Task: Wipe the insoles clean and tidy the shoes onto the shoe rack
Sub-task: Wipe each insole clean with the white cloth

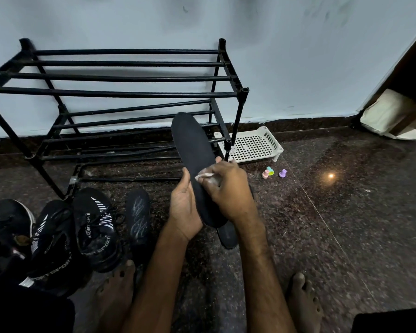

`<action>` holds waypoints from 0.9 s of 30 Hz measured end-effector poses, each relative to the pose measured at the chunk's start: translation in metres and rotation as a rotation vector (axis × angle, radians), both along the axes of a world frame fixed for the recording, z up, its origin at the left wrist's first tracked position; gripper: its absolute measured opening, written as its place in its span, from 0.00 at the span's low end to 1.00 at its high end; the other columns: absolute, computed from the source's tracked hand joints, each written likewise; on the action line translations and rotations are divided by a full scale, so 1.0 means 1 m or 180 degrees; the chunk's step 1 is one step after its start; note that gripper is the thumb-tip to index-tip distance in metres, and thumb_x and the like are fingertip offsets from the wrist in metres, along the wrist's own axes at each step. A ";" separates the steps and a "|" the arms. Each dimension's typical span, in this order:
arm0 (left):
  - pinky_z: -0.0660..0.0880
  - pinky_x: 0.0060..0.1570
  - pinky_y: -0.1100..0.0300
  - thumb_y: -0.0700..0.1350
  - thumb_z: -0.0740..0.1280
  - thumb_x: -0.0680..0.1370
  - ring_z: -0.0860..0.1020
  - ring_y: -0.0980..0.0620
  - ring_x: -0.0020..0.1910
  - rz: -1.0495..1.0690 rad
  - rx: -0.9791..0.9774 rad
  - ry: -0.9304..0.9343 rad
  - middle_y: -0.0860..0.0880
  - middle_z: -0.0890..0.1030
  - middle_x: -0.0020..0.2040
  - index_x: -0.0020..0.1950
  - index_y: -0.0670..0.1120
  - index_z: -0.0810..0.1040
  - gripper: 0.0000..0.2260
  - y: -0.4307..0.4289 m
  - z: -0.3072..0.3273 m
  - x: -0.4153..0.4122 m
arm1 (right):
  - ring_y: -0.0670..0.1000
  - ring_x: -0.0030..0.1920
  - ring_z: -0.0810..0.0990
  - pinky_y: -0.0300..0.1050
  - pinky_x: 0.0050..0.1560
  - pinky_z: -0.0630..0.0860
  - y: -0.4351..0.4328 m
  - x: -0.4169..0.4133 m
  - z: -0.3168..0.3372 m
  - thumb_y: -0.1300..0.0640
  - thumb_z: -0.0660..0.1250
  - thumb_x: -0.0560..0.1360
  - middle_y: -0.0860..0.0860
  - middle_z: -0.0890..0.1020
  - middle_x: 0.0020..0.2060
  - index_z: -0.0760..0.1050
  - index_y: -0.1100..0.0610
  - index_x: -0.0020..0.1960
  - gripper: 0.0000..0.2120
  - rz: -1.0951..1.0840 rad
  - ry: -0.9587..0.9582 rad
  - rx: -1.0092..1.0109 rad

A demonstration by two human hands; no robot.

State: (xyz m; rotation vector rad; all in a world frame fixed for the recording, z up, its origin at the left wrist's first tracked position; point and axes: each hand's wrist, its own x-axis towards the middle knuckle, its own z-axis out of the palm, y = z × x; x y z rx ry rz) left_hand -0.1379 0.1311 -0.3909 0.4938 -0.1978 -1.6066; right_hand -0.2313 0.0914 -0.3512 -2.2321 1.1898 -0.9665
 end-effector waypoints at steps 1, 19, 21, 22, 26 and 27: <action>0.66 0.70 0.49 0.60 0.50 0.83 0.75 0.44 0.67 -0.0002 0.0018 0.0035 0.40 0.76 0.68 0.70 0.40 0.74 0.29 0.001 0.000 -0.001 | 0.45 0.48 0.78 0.58 0.68 0.67 -0.002 0.001 -0.003 0.59 0.73 0.72 0.49 0.84 0.45 0.84 0.55 0.48 0.05 -0.0274 0.0004 -0.0140; 0.67 0.71 0.47 0.56 0.53 0.83 0.74 0.42 0.68 -0.0046 0.0185 0.0046 0.39 0.75 0.69 0.72 0.40 0.71 0.26 0.000 -0.012 0.009 | 0.43 0.45 0.79 0.54 0.66 0.68 0.000 -0.014 -0.001 0.56 0.75 0.71 0.46 0.84 0.44 0.85 0.52 0.46 0.04 0.0449 0.0221 0.0293; 0.69 0.69 0.49 0.57 0.54 0.82 0.77 0.44 0.64 -0.0123 0.0158 0.0031 0.41 0.78 0.65 0.70 0.41 0.73 0.25 0.001 -0.013 0.007 | 0.45 0.45 0.78 0.58 0.69 0.64 -0.011 -0.017 -0.006 0.58 0.75 0.72 0.49 0.84 0.44 0.84 0.54 0.47 0.04 -0.0182 0.0217 -0.0145; 0.71 0.67 0.49 0.56 0.55 0.81 0.78 0.44 0.62 -0.0165 0.0172 0.0021 0.41 0.80 0.62 0.68 0.41 0.74 0.25 0.002 -0.012 0.007 | 0.43 0.44 0.75 0.61 0.69 0.64 -0.015 -0.018 -0.008 0.60 0.74 0.72 0.50 0.83 0.44 0.84 0.55 0.47 0.05 -0.0450 0.0180 -0.0323; 0.75 0.62 0.50 0.57 0.53 0.82 0.81 0.45 0.58 -0.0196 0.0112 -0.0021 0.42 0.82 0.59 0.60 0.41 0.82 0.26 0.004 -0.007 0.008 | 0.38 0.44 0.69 0.58 0.62 0.72 -0.011 -0.013 -0.009 0.60 0.74 0.72 0.50 0.83 0.45 0.84 0.55 0.48 0.05 -0.0352 -0.0012 -0.0274; 0.75 0.61 0.50 0.57 0.51 0.83 0.81 0.45 0.58 -0.0169 0.0089 -0.0045 0.41 0.82 0.58 0.59 0.40 0.83 0.27 0.003 -0.008 0.010 | 0.40 0.44 0.72 0.53 0.60 0.73 -0.005 -0.011 -0.008 0.59 0.75 0.71 0.48 0.83 0.44 0.85 0.54 0.47 0.05 0.0005 0.0000 -0.0125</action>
